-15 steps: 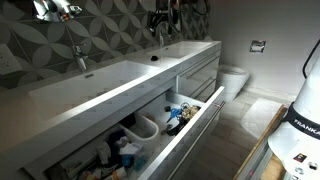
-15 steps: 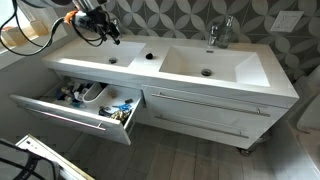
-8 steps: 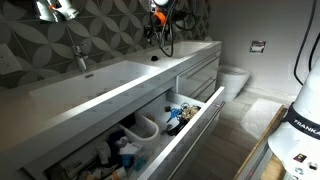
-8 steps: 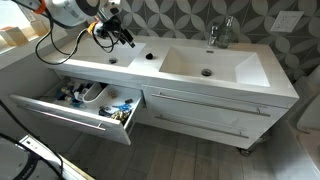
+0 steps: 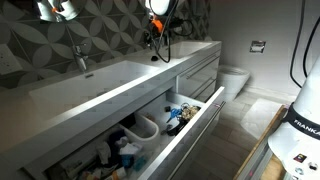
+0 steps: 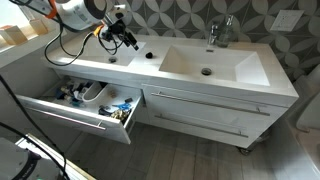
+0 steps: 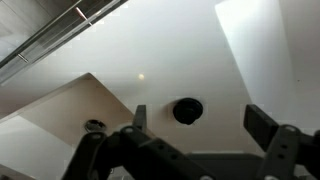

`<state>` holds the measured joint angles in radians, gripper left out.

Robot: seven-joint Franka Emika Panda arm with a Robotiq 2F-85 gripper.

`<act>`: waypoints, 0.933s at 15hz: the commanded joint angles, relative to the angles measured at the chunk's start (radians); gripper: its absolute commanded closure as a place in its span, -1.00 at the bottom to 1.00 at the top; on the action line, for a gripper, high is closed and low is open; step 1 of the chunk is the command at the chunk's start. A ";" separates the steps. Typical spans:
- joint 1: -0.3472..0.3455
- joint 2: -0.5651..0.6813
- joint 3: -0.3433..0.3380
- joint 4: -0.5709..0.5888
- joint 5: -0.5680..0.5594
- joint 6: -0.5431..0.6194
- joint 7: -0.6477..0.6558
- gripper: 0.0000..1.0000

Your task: Put the black thing into the drawer

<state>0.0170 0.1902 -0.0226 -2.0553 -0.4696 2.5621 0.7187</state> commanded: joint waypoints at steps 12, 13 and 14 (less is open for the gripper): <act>0.160 0.343 -0.229 0.240 -0.083 0.259 0.290 -1.00; 0.149 0.366 -0.222 0.262 -0.112 0.268 0.325 -1.00; 0.161 0.386 -0.239 0.278 -0.108 0.276 0.341 -1.00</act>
<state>0.1492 0.5000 -0.2189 -1.8563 -0.5516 2.8047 0.9802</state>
